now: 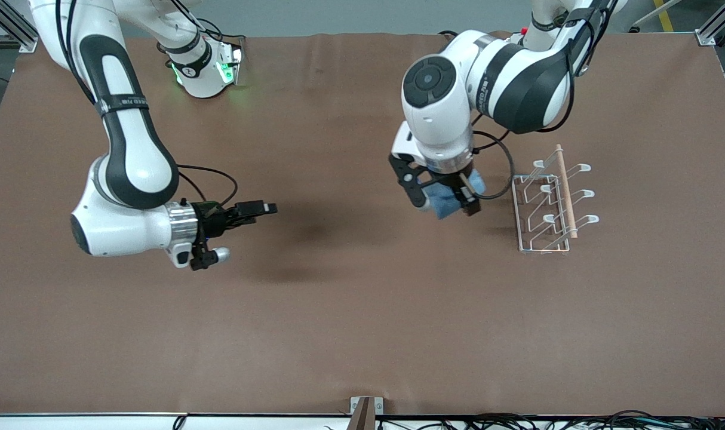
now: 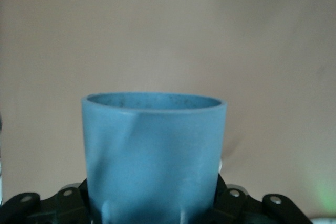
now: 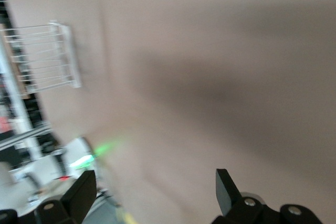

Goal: Hang cup on cup holder

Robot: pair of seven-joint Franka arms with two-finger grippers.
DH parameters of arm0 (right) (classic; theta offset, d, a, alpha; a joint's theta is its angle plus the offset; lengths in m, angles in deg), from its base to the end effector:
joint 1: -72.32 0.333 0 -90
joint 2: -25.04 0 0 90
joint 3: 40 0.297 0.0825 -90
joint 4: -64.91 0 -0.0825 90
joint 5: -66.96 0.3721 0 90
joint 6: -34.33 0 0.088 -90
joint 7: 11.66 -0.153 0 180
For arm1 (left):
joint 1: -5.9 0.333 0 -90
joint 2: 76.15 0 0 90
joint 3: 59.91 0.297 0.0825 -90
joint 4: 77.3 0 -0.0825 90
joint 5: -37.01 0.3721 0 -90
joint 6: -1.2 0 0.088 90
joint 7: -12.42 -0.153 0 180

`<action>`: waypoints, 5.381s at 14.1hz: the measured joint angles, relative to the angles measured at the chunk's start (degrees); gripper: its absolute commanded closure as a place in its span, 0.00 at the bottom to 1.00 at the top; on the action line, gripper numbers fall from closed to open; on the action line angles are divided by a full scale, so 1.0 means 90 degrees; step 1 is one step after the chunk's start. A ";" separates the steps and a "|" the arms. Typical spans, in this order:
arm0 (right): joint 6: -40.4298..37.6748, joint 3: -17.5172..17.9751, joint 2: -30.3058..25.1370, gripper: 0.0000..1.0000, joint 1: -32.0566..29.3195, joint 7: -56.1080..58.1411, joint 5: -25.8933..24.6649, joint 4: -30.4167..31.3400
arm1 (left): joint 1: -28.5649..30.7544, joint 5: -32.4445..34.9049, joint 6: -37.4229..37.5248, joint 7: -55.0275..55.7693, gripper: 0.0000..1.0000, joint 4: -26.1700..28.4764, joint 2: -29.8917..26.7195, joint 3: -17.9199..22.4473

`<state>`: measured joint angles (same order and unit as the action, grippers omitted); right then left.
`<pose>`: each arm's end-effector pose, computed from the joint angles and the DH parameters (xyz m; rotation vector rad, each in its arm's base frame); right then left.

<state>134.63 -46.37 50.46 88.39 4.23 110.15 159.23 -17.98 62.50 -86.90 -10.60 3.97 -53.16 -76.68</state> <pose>0.5900 0.2000 0.3081 -2.4308 -0.2188 0.3579 0.5253 -0.3331 0.4072 -2.3183 1.5010 0.2922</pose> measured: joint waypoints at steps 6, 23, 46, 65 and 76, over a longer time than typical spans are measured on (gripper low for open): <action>0.0243 -0.0199 -0.0365 0.00 -0.0729 0.0089 -0.1826 -0.0071 | 0.0401 0.1974 0.1566 -0.0410 0.70 0.0392 0.0275 0.0019; -0.1369 -0.0137 -0.1426 0.00 -0.1618 0.0072 -0.4343 -0.1910 | 0.0493 0.4173 0.2181 -0.2056 0.64 0.1265 0.1564 0.0017; -0.1119 0.0418 -0.3373 0.01 -0.1941 -0.0977 -0.4912 -0.0150 | 0.0622 0.4286 0.2023 -0.1133 0.00 0.0640 0.2090 0.0037; -0.1110 0.0370 -0.3085 0.00 -0.1901 -0.0983 -0.4912 -0.0145 | 0.3201 -0.1729 0.1671 0.1761 0.00 -0.0719 -0.0985 -0.0004; -0.1064 0.0365 -0.3040 0.00 -0.1901 -0.0986 -0.4819 -0.0145 | 0.3540 -0.2261 0.0968 0.2118 0.00 -0.0940 -0.1716 0.0212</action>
<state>125.05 -43.09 23.10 71.29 -4.65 66.77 157.92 13.89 42.15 -78.19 8.47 -4.49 -68.61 -74.77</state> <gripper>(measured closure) 0.000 0.000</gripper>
